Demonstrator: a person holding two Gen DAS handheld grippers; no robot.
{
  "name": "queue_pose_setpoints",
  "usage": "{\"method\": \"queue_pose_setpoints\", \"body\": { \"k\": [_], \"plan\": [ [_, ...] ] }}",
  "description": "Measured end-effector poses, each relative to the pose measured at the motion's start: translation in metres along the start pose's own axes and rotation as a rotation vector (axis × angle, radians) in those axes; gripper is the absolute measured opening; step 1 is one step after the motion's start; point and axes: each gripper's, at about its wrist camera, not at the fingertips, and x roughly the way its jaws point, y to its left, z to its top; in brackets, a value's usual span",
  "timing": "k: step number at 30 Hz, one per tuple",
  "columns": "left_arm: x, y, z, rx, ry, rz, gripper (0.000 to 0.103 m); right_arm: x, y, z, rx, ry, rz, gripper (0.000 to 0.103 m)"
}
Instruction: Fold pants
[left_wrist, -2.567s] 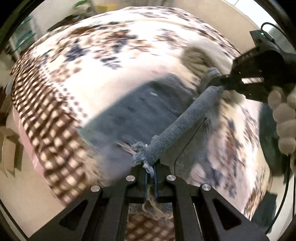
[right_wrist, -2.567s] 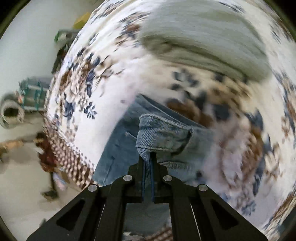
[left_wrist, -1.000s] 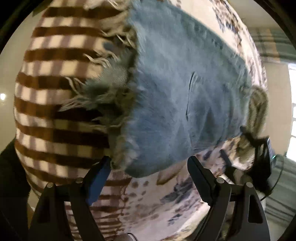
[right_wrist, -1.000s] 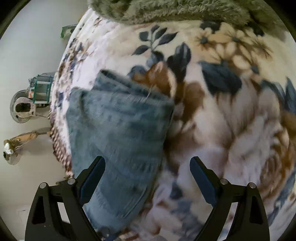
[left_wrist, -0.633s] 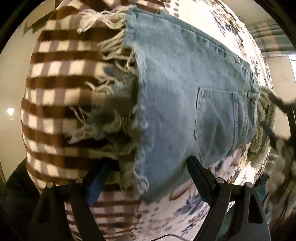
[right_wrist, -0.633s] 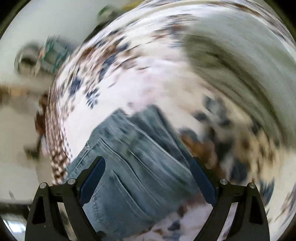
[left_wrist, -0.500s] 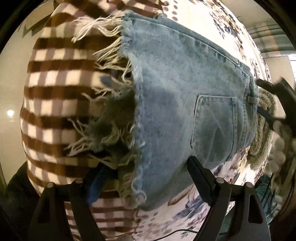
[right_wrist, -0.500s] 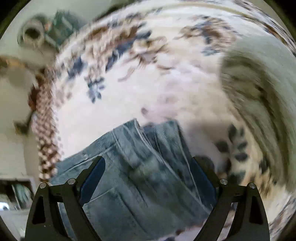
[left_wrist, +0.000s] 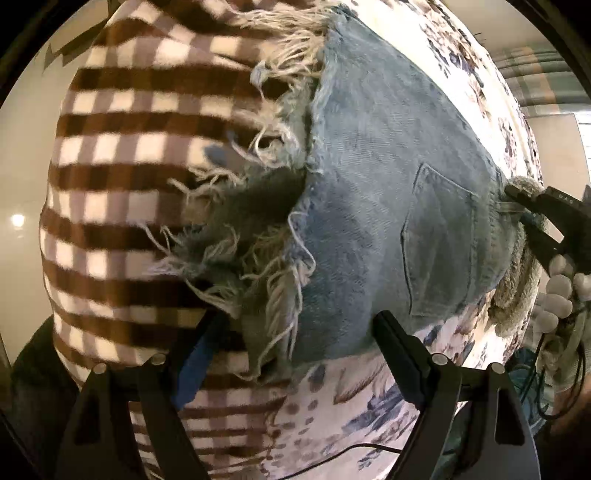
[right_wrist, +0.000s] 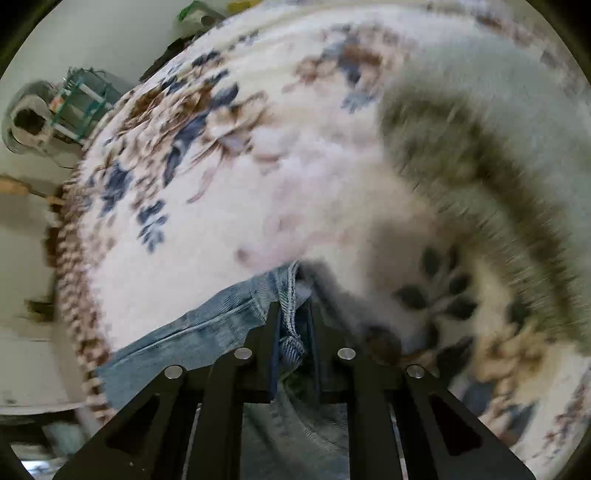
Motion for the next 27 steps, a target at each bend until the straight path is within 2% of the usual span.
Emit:
{"method": "queue_pose_setpoints", "body": {
  "k": [1, 3, 5, 7, 9, 12, 14, 16, 21, 22, 24, 26, 27],
  "plan": [
    [-0.001, 0.001, -0.002, -0.007, 0.009, -0.004, 0.083, 0.001, -0.003, 0.0, 0.014, 0.018, 0.02, 0.045],
    [-0.01, 0.007, -0.01, -0.032, 0.017, -0.018, 0.083, -0.013, -0.014, -0.007, 0.058, -0.017, 0.064, 0.06],
    [-0.019, 0.012, -0.018, -0.062, 0.017, -0.036, 0.083, -0.032, -0.029, -0.021, 0.098, -0.054, 0.084, 0.062],
    [-0.021, 0.018, -0.025, -0.111, 0.033, -0.067, 0.083, -0.045, -0.045, -0.04, 0.127, -0.071, 0.088, 0.071],
    [-0.014, 0.021, -0.031, -0.194, 0.068, -0.144, 0.083, -0.049, -0.064, -0.066, 0.169, -0.057, 0.111, 0.078],
    [0.005, 0.011, -0.03, -0.264, 0.097, -0.232, 0.083, -0.038, -0.093, -0.106, 0.249, -0.015, 0.159, 0.092],
    [0.018, 0.002, -0.023, -0.295, 0.081, -0.27, 0.083, -0.022, -0.112, -0.129, 0.32, 0.009, 0.199, 0.093],
    [0.026, -0.002, -0.016, -0.329, 0.048, -0.274, 0.083, -0.007, -0.127, -0.147, 0.389, 0.01, 0.276, 0.093],
    [0.041, 0.01, -0.003, -0.513, 0.0, -0.286, 0.081, 0.028, -0.135, -0.152, 0.465, -0.037, 0.448, 0.093],
    [0.042, 0.013, -0.003, -0.552, -0.006, -0.292, 0.077, 0.034, -0.134, -0.149, 0.472, -0.044, 0.465, 0.093],
    [0.042, 0.02, -0.002, -0.634, -0.029, -0.31, 0.065, 0.045, -0.13, -0.141, 0.475, -0.066, 0.502, 0.095],
    [0.037, 0.022, 0.0, -0.659, -0.059, -0.307, 0.034, 0.051, -0.128, -0.135, 0.49, -0.085, 0.521, 0.095],
    [0.033, 0.019, 0.003, -0.641, -0.081, -0.307, 0.03, 0.05, -0.127, -0.133, 0.495, -0.102, 0.512, 0.092]
  ]
}}
